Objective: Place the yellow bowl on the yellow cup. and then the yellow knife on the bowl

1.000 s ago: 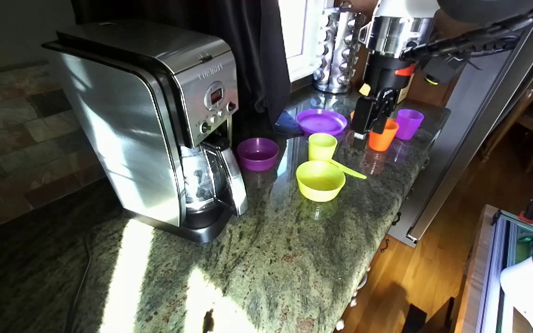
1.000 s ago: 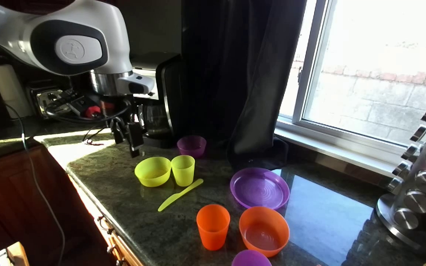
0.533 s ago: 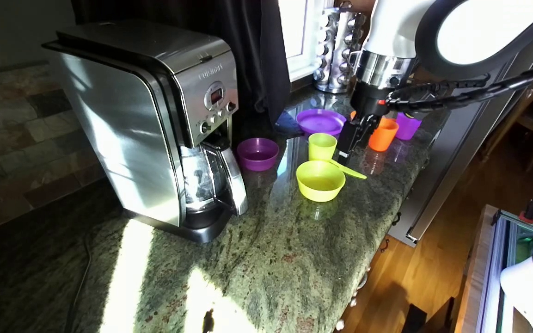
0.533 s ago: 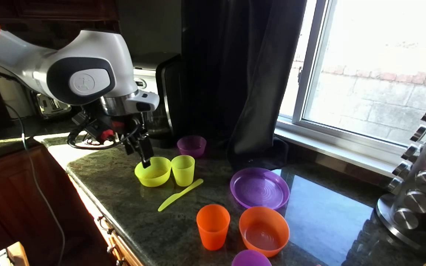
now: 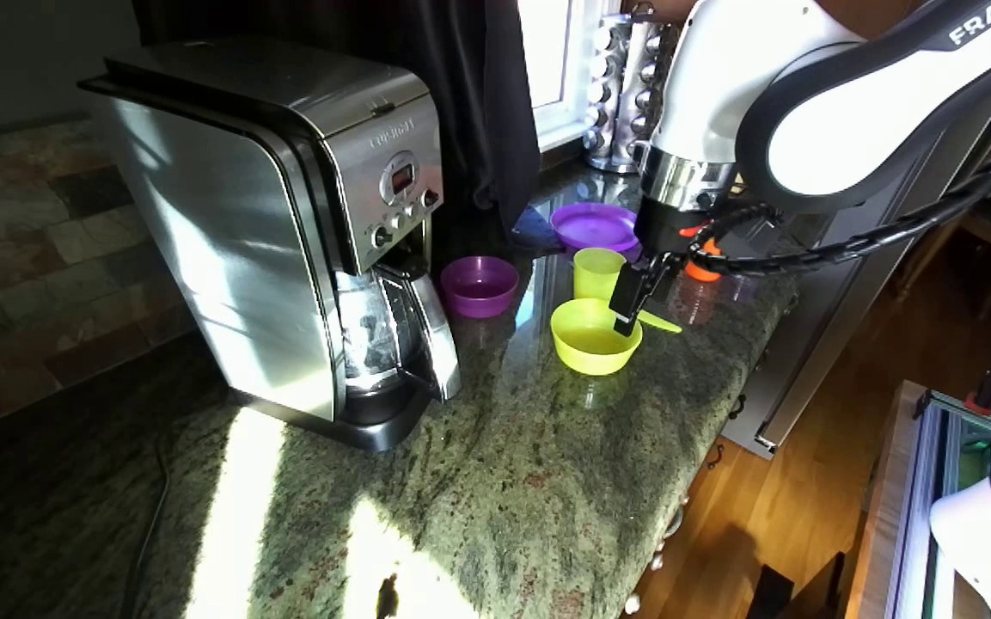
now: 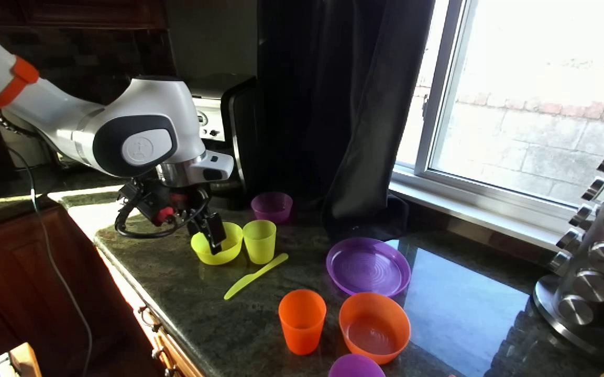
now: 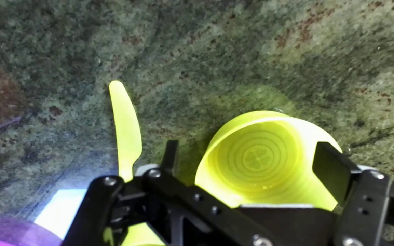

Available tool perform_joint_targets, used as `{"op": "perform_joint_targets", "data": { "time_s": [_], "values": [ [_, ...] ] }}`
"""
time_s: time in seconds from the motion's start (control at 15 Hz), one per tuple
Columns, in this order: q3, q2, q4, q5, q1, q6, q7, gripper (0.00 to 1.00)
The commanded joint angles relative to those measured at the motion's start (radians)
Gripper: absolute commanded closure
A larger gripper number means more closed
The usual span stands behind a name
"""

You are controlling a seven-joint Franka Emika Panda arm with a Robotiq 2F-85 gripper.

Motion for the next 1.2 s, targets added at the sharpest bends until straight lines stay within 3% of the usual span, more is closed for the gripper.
{"op": "perform_joint_targets", "data": {
  "time_s": [0.0, 0.73, 0.87, 1.0, 1.13],
  "values": [
    [-0.002, 0.047, 0.001, -0.017, -0.003, 0.048, 0.045, 0.0],
    [-0.01, 0.1, 0.015, -0.027, -0.011, 0.091, 0.128, 0.01],
    [-0.012, 0.103, 0.016, -0.027, -0.011, 0.092, 0.135, 0.12],
    [-0.013, 0.107, 0.018, -0.028, -0.013, 0.091, 0.142, 0.35],
    [-0.014, 0.109, 0.02, -0.028, -0.013, 0.09, 0.148, 0.45]
  ]
}}
